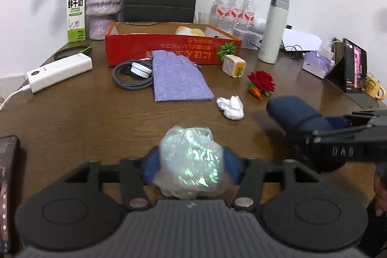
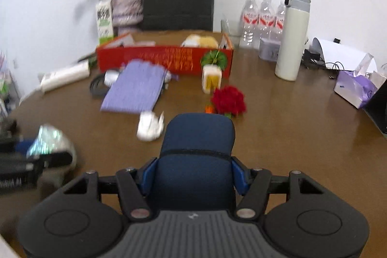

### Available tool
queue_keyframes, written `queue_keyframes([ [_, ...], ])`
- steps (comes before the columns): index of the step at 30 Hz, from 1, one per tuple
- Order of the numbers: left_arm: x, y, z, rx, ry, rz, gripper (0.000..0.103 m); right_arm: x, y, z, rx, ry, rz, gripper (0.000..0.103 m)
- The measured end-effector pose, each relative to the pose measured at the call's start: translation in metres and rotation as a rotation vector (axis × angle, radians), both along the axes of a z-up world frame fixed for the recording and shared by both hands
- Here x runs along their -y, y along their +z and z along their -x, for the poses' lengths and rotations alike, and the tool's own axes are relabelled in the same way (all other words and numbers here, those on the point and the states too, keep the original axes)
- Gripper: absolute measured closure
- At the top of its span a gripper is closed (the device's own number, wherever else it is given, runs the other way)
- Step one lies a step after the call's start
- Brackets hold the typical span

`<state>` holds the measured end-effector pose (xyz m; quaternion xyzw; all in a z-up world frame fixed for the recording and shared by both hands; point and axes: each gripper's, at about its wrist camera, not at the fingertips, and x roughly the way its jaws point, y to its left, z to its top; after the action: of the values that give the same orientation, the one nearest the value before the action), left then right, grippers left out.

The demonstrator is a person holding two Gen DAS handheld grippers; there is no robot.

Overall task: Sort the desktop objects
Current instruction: 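Place the plastic bag and navy pouch into the cardboard box with both tools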

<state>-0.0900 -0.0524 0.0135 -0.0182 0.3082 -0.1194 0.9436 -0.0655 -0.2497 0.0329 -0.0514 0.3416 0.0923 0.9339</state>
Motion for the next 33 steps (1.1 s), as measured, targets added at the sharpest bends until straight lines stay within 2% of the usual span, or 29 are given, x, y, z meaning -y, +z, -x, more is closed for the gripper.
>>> queue_keyframes([
  [3, -0.001, -0.005, 0.010, -0.005, -0.013, 0.007, 0.036, -0.005, -0.008, 0.006, -0.038, 0.016, 0.011, 0.039],
  [7, -0.007, -0.002, 0.013, -0.003, 0.011, 0.041, 0.031, -0.010, -0.007, 0.009, -0.038, 0.013, 0.000, 0.034],
  [9, -0.009, 0.000, 0.011, -0.004, 0.006, 0.059, 0.030, -0.009, -0.004, 0.008, -0.019, 0.018, -0.013, 0.023],
  [11, -0.007, -0.001, 0.007, -0.011, 0.000, 0.064, 0.029, -0.008, -0.005, 0.004, -0.019, 0.007, -0.015, 0.022],
  [12, -0.006, -0.002, 0.006, -0.022, -0.004, 0.064, 0.032, -0.008, -0.007, 0.001, -0.033, -0.003, -0.022, 0.023],
  [13, -0.005, -0.003, 0.004, -0.034, -0.011, 0.063, 0.048, -0.008, -0.009, -0.002, -0.046, -0.006, -0.037, 0.023],
  [14, -0.004, -0.005, 0.003, -0.042, -0.018, 0.060, 0.058, -0.007, -0.011, -0.004, -0.059, 0.004, -0.051, 0.030],
  [15, -0.003, -0.005, 0.004, -0.038, -0.019, 0.058, 0.059, -0.009, -0.013, -0.005, -0.056, 0.008, -0.037, 0.036],
  [17, -0.003, -0.003, 0.004, -0.021, -0.014, 0.053, 0.062, -0.013, -0.012, -0.004, -0.033, 0.016, -0.023, 0.040],
  [21, -0.011, 0.023, -0.019, 0.008, -0.006, 0.076, 0.062, -0.005, 0.014, -0.020, -0.006, 0.037, -0.123, 0.042],
  [25, -0.025, 0.080, -0.088, 0.083, -0.034, 0.081, 0.061, -0.002, 0.068, -0.070, 0.105, 0.077, -0.143, 0.042],
  [27, -0.030, 0.108, -0.144, 0.072, -0.047, 0.097, 0.061, -0.006, 0.095, -0.123, 0.146, 0.077, -0.125, 0.042],
  [30, -0.028, 0.130, -0.249, -0.006, -0.044, 0.111, 0.060, -0.014, 0.113, -0.217, 0.112, 0.029, -0.079, 0.042],
  [33, -0.020, 0.117, -0.335, -0.128, -0.028, 0.101, 0.060, -0.035, 0.102, -0.311, -0.012, -0.025, 0.078, 0.042],
])
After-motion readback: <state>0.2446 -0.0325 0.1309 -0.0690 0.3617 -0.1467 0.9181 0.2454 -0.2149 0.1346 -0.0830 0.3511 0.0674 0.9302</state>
